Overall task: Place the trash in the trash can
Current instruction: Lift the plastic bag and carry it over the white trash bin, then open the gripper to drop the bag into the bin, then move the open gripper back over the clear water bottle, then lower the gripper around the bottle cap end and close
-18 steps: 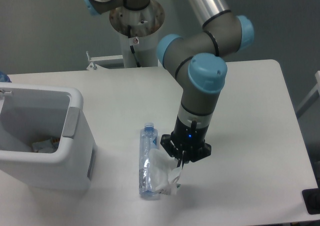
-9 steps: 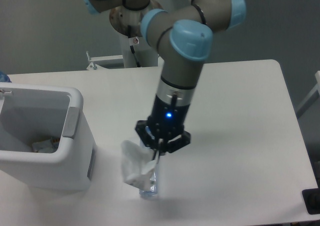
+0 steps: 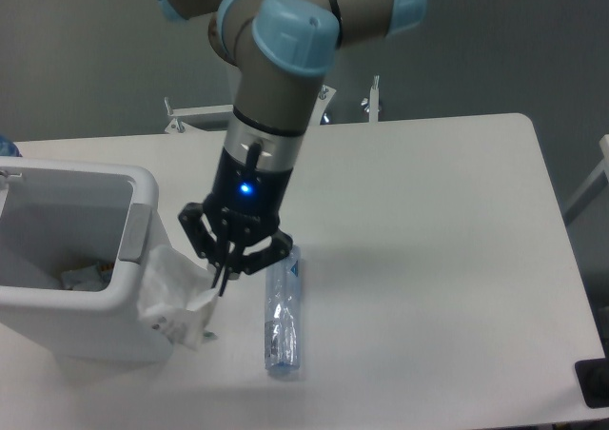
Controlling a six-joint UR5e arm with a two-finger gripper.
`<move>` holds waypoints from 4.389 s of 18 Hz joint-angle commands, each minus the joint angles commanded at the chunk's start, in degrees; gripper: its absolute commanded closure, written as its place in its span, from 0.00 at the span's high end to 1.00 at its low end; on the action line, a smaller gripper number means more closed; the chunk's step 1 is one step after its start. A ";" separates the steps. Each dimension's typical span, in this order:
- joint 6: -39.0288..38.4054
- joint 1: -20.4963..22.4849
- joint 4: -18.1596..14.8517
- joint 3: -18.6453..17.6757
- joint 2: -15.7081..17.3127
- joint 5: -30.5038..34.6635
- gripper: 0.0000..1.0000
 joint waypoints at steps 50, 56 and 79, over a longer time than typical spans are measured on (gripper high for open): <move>-1.50 2.81 1.58 1.31 -18.80 19.94 1.00; -1.50 0.62 -5.96 8.95 -25.21 23.98 1.00; -2.29 -3.52 -11.16 10.20 -31.46 28.74 0.92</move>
